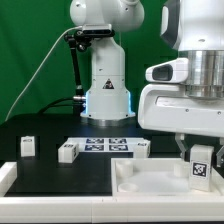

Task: Assemble one leg

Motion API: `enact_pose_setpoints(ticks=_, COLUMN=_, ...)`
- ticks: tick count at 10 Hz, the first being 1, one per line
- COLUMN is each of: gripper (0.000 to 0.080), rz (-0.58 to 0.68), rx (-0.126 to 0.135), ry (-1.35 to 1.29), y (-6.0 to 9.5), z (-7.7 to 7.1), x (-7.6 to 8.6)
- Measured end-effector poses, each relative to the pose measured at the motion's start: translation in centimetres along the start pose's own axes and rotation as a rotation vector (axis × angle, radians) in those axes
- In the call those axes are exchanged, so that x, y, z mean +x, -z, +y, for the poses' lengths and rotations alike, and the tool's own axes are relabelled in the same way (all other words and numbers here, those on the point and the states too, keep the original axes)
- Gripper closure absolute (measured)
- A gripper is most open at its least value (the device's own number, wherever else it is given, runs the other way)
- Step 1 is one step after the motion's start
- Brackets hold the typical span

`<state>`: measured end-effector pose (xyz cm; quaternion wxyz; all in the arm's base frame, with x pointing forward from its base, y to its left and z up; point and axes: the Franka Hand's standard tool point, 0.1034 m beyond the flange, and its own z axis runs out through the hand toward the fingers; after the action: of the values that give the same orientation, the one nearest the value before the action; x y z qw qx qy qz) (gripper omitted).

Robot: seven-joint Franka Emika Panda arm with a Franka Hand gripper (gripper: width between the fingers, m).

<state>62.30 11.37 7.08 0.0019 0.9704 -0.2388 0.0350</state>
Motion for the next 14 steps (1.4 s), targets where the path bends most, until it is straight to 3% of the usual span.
enact_pose_setpoints(ticks=5, gripper=0.0508, rz=0.005, rx=0.011, ry=-0.414, y=-0.19, z=0.33, x=0.15)
enact_pose_setpoints(ticks=14, gripper=0.0507, rz=0.001, rx=0.043, ry=-1.433, y=-0.22, z=-0.38, x=-0.26)
